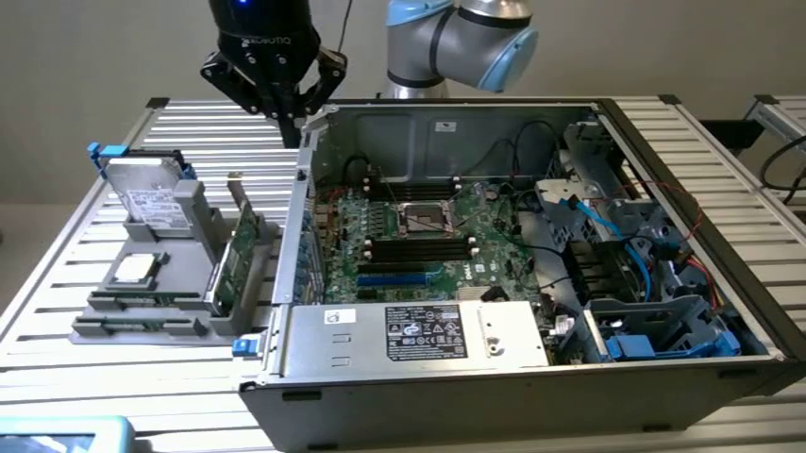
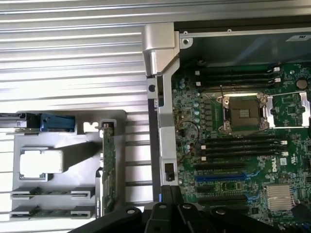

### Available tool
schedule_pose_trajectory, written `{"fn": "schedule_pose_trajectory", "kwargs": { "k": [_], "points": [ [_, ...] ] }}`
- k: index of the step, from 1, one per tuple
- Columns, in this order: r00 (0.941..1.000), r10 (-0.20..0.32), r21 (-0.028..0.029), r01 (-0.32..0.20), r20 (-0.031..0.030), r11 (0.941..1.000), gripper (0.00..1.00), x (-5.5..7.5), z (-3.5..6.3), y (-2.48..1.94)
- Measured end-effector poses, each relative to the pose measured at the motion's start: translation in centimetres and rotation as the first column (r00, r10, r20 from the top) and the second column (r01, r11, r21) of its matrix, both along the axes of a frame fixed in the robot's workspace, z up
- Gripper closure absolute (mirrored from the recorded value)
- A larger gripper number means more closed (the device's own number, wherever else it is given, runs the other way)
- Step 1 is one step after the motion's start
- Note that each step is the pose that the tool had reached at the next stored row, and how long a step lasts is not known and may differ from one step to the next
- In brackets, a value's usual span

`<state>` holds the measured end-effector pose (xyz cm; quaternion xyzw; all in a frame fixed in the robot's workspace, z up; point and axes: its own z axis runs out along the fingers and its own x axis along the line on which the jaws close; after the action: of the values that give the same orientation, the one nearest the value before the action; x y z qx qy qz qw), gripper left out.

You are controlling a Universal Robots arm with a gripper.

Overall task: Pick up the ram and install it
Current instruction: 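Reach for the ram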

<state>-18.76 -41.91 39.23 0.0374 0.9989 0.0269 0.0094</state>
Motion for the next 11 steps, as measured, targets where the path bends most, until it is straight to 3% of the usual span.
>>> {"fn": "schedule_pose_trajectory", "kwargs": {
  "k": [6, 11],
  "points": [
    [1.0, 0.0, 0.0, 0.0, -0.0009, 1.0, 0.89, -2.3, -0.07, -0.13],
    [1.0, 0.0, 0.0, 0.0, -0.0048, 1.0, 0.89, -4.1, -0.61, -0.63]
  ]
}}
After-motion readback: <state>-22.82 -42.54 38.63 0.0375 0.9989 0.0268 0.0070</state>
